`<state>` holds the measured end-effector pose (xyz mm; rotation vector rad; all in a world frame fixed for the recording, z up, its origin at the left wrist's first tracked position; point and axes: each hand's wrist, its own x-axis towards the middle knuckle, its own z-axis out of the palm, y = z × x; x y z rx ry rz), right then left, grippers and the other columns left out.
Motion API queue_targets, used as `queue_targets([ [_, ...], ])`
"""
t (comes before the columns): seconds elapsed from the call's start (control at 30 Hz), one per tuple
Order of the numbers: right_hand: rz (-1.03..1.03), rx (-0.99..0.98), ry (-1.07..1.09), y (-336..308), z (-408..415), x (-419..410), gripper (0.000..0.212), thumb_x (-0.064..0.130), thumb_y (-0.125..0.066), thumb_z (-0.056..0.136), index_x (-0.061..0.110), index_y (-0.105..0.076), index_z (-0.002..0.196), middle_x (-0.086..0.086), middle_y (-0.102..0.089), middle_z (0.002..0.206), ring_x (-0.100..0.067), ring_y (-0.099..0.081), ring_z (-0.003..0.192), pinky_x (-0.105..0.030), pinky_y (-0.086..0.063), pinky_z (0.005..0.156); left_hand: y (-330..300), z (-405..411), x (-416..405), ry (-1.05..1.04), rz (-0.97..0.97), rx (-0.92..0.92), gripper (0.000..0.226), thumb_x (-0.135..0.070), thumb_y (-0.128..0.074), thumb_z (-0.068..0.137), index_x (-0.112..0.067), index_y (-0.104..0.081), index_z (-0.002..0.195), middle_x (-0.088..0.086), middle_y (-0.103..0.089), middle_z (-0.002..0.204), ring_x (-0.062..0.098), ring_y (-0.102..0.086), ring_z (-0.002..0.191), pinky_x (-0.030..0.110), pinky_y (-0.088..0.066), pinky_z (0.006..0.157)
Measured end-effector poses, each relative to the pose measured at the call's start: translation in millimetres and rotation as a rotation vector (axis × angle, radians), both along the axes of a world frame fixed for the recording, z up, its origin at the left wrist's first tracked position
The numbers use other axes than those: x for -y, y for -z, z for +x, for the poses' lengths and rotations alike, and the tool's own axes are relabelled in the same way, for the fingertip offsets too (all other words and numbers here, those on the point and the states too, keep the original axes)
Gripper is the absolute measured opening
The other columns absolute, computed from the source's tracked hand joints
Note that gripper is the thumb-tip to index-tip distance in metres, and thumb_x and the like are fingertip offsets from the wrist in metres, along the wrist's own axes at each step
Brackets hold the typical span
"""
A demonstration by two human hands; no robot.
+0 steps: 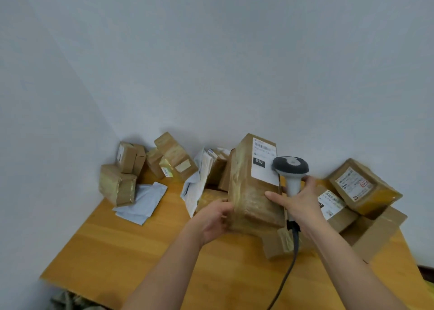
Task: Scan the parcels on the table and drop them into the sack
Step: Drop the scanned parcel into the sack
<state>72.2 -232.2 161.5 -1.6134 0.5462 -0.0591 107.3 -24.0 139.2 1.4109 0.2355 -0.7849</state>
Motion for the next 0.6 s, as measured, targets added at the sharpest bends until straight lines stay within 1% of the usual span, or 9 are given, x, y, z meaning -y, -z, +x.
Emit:
queue_targets([
  [0.03, -0.012, 0.011, -0.018, 0.5, -1.2, -3.9, 0.097, 0.033, -0.093, 0.057, 0.032, -0.030, 0.131, -0.004, -0.055, 0.129, -0.025, -0.057, 0.111, -0.048, -0.053, 0.090, -3.3, -0.6, -0.4, 0.008, 0.027, 0.011, 0.057, -0.020, -0.070, 0.070, -0.005, -0.060, 0.123, 0.015, -0.063, 0.113, 0.031, -0.060, 0.101, 0.042, -0.056, 0.081],
  [0.1, -0.050, 0.031, -0.046, 0.3, -2.9, -10.5, 0.098, 0.028, -0.092, 0.061, 0.026, -0.030, 0.136, -0.003, -0.053, 0.130, -0.024, -0.054, 0.113, -0.040, -0.052, 0.085, -7.7, -4.9, -1.6, -0.013, 0.007, -0.024, 0.059, -0.033, -0.073, 0.069, -0.007, -0.062, 0.121, 0.012, -0.064, 0.107, 0.028, -0.061, 0.096, 0.037, -0.054, 0.074],
  [0.17, -0.098, 0.046, -0.082, -2.3, -3.8, -15.6, 0.096, 0.027, -0.091, 0.063, 0.022, -0.030, 0.138, 0.000, -0.051, 0.125, -0.021, -0.052, 0.108, -0.031, -0.047, 0.076, -10.5, -9.2, -4.1, -0.031, -0.018, -0.046, 0.064, -0.050, -0.077, 0.073, -0.011, -0.062, 0.123, 0.010, -0.069, 0.110, 0.027, -0.065, 0.102, 0.040, -0.056, 0.080],
  [0.23, -0.149, 0.046, -0.117, -4.3, -4.8, -19.2, 0.091, 0.025, -0.090, 0.066, 0.021, -0.032, 0.136, 0.002, -0.048, 0.118, -0.018, -0.051, 0.103, -0.025, -0.043, 0.066, -10.7, -11.9, -5.1, -0.016, 0.003, -0.017, 0.069, -0.055, -0.078, 0.072, -0.015, -0.061, 0.126, 0.007, -0.072, 0.114, 0.025, -0.066, 0.109, 0.041, -0.055, 0.089],
  [0.3, -0.177, 0.043, -0.137, -7.7, -5.3, -22.4, 0.086, 0.024, -0.088, 0.068, 0.020, -0.034, 0.135, 0.003, -0.049, 0.115, -0.017, -0.052, 0.101, -0.022, -0.042, 0.063, -11.9, -14.0, -6.0, -0.038, -0.004, -0.011, 0.069, -0.052, -0.079, 0.070, -0.014, -0.061, 0.126, 0.007, -0.072, 0.114, 0.026, -0.065, 0.111, 0.041, -0.054, 0.091],
  [0.37, -0.143, 0.035, -0.147, -11.7, -5.2, -24.4, 0.079, 0.024, -0.085, 0.073, 0.017, -0.038, 0.135, 0.001, -0.056, 0.114, -0.019, -0.058, 0.097, -0.029, -0.050, 0.070, -13.2, -15.4, -7.4, -0.101, -0.049, -0.034, 0.062, -0.044, -0.078, 0.073, -0.012, -0.063, 0.122, 0.010, -0.073, 0.109, 0.028, -0.066, 0.109, 0.043, -0.054, 0.091],
  [0.43, -0.094, 0.023, -0.138, -19.4, -4.7, -25.7, 0.061, 0.029, -0.079, 0.081, 0.015, -0.045, 0.130, -0.006, -0.065, 0.103, -0.018, -0.063, 0.083, -0.033, -0.053, 0.070, -13.8, -16.6, -9.2, -0.176, -0.062, -0.038, 0.052, -0.036, -0.077, 0.075, -0.009, -0.065, 0.117, 0.009, -0.076, 0.100, 0.027, -0.067, 0.102, 0.041, -0.055, 0.086],
  [0.5, -0.058, 0.022, -0.122, -31.8, -5.1, -25.4, 0.042, 0.036, -0.069, 0.089, 0.015, -0.051, 0.120, -0.008, -0.065, 0.086, -0.017, -0.062, 0.071, -0.035, -0.054, 0.068, -13.5, -18.1, -10.8, -0.238, -0.070, -0.028, 0.041, -0.027, -0.076, 0.079, -0.006, -0.066, 0.113, 0.009, -0.076, 0.095, 0.023, -0.069, 0.093, 0.036, -0.056, 0.079],
  [0.6, 0.080, 0.045, -0.140, -55.5, -6.7, -21.7, 0.027, 0.037, -0.059, 0.096, 0.014, -0.057, 0.111, -0.009, -0.062, 0.080, -0.017, -0.061, 0.065, -0.034, -0.054, 0.066, -9.0, -16.9, -15.9, -0.349, -0.085, -0.018, 0.026, -0.012, -0.074, 0.080, -0.002, -0.069, 0.104, 0.012, -0.075, 0.096, 0.022, -0.071, 0.086, 0.032, -0.056, 0.074],
])
